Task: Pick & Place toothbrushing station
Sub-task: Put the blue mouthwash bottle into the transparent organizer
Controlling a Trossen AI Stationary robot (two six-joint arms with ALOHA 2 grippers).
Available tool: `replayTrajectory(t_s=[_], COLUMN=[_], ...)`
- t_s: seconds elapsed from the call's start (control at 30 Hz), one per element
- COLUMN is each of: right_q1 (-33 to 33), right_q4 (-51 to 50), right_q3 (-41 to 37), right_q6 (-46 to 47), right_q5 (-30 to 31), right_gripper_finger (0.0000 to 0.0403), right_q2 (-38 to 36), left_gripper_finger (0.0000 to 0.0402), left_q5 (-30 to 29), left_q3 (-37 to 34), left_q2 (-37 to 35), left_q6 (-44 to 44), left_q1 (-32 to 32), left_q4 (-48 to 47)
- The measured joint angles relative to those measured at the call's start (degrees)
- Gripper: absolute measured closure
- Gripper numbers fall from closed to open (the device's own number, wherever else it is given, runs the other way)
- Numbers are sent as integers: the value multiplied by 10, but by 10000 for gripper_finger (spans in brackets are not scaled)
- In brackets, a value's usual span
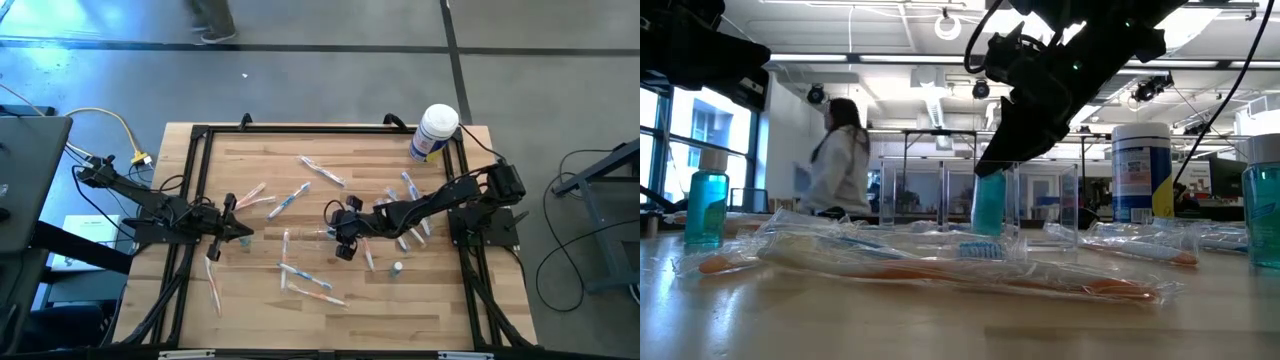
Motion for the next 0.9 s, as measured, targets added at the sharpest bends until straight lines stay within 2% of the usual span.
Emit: replayTrajectory(t_s=[0.8, 0.9], right_q1=[5, 7], right_q4=[14, 17], right_q3=[-1, -1], right_q6=[2, 6], right_q5=[-1, 31], right_gripper_finger=[291, 291], right_q2=[0, 0], left_gripper_finger=[399, 399], left_q5=[0, 0], left_q3=[0, 0], left_q2=[0, 0], left_q6=[-6, -7], left_q1=[0, 0], left_q4=[-1, -1])
